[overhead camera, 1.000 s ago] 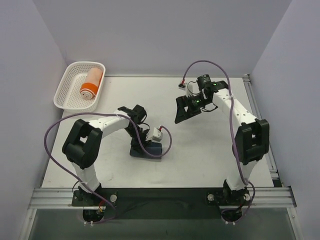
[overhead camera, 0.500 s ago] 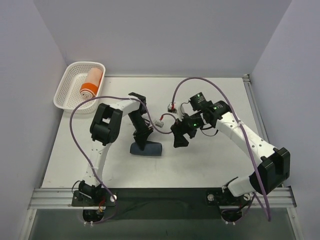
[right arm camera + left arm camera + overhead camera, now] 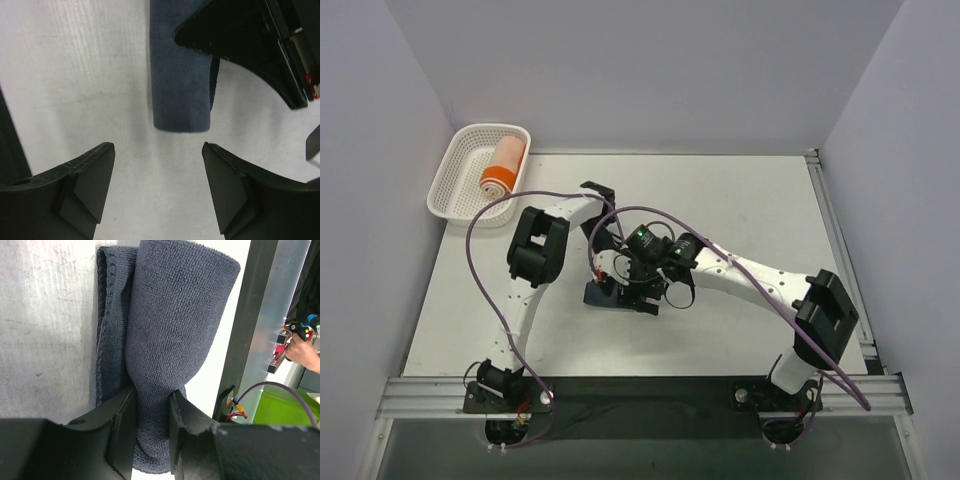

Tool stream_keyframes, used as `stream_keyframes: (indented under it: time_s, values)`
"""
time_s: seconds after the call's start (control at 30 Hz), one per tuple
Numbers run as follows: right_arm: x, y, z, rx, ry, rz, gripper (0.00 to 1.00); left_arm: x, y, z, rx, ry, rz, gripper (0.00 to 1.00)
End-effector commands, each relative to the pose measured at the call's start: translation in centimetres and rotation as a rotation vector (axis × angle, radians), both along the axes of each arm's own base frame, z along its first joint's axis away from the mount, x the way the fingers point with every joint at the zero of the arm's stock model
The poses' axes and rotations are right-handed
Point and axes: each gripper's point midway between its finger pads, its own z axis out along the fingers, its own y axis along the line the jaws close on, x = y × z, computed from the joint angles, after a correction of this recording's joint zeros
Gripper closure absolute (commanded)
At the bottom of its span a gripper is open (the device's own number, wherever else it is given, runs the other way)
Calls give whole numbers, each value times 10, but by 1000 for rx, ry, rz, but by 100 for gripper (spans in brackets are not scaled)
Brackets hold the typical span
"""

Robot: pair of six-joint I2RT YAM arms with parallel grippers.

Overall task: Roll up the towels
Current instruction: Roll the towel

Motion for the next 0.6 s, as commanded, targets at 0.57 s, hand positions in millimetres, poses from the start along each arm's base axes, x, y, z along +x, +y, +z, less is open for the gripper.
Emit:
stream_keyframes:
  time_s: [0.57]
  values:
    - [18, 36, -105, -72, -203, 280, 49, 14, 37, -49, 85, -67, -180, 80]
